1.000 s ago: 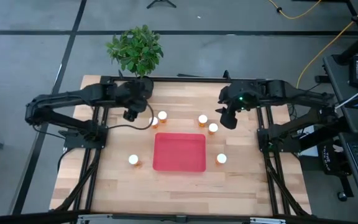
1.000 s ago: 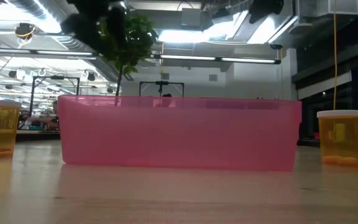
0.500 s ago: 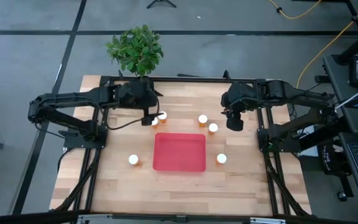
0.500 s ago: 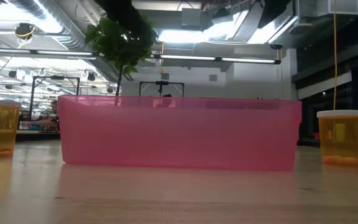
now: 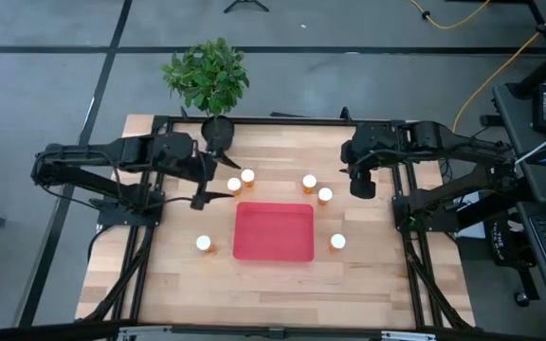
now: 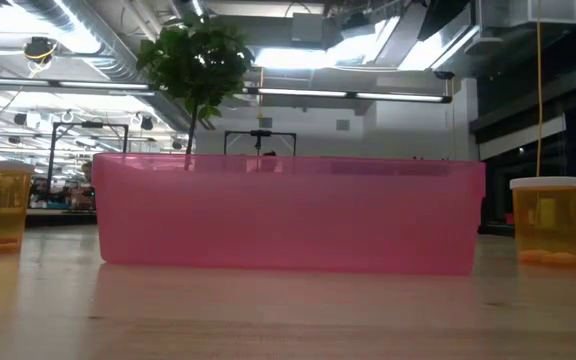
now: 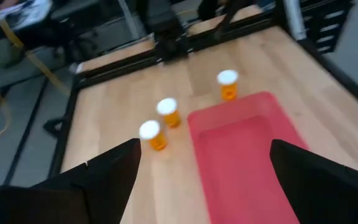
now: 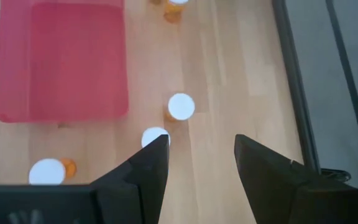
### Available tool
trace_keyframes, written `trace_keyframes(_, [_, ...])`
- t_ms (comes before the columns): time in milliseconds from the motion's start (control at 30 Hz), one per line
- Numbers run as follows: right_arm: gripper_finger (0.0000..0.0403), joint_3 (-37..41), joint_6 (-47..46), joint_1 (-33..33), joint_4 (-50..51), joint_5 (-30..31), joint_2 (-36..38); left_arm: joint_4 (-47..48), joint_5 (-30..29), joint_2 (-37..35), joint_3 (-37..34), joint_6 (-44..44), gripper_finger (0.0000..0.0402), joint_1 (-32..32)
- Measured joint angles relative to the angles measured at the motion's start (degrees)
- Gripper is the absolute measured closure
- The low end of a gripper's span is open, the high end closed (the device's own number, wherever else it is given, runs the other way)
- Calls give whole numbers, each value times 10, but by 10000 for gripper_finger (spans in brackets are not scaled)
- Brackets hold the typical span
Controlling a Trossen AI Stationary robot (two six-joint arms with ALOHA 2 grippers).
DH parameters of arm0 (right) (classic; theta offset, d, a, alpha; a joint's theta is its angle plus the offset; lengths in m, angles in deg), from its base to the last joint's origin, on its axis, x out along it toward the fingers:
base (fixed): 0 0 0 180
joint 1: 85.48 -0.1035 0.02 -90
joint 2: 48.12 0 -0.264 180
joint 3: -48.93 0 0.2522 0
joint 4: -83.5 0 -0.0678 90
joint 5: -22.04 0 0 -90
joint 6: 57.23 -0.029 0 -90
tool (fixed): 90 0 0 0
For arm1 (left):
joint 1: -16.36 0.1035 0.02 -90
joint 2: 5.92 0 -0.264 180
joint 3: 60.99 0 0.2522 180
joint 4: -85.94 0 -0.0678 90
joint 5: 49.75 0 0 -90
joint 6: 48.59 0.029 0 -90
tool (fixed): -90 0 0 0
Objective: Pick and place pill bottles into a basket
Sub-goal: Put the orange pill bottle into the bin
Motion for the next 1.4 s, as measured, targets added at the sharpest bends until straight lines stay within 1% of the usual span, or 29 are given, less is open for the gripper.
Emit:
trace_keyframes(67, [218,0,1,0,-9,2,0,1,-27,-1,0,-30,50,-8])
trace_keyframes(167, [218,0,0,0,-27,2,0,-13,-29,0,0,-68,50,-14])
trace_keyframes(200, [218,0,0,0,-31,2,0,-28,-32,0,0,-69,50,-13])
trace_keyframes(300, [218,0,0,0,-38,2,0,-63,-91,-2,0,-42,50,-14])
trace_keyframes(333, [218,0,-1,0,-40,2,0,-67,-92,-5,1,-35,50,-16])
trace_keyframes(433, [218,0,-5,0,-46,2,0,-70,-67,-10,11,-34,50,-15])
trace_keyframes(500, [218,0,-11,-1,-48,3,0,-44,-35,-11,23,-44,50,-8])
trace_keyframes(533, [218,0,-17,-2,-49,3,0,-25,-17,-11,33,-45,50,-3])
trace_keyframes(600, [218,0,-19,-5,-56,3,0,25,2,-10,55,-35,50,4])
trace_keyframes(700, [218,0,-19,-12,-67,3,0,112,-8,1,92,-33,50,9])
trace_keyframes(767, [218,0,-18,-18,-73,3,0,169,2,17,119,-58,50,20])
trace_keyframes(867, [218,0,-18,-23,-82,15,0,251,88,46,154,-108,50,54])
trace_keyframes(900, [218,0,-17,-25,-84,18,0,276,106,57,158,-113,50,64])
trace_keyframes(967, [218,0,-16,-26,-87,27,0,306,101,78,158,-99,50,75])
trace_keyframes(1033, [218,0,-18,-26,-87,29,0,318,72,95,152,-70,50,80])
trace_keyframes(1100, [218,0,-20,-26,-87,30,0,316,57,110,137,-44,50,85])
trace_keyframes(1300, [218,0,-19,-41,-87,31,0,311,60,158,83,11,50,91])
trace_keyframes(1400, [218,0,-19,-55,-86,31,0,281,60,174,52,16,50,92])
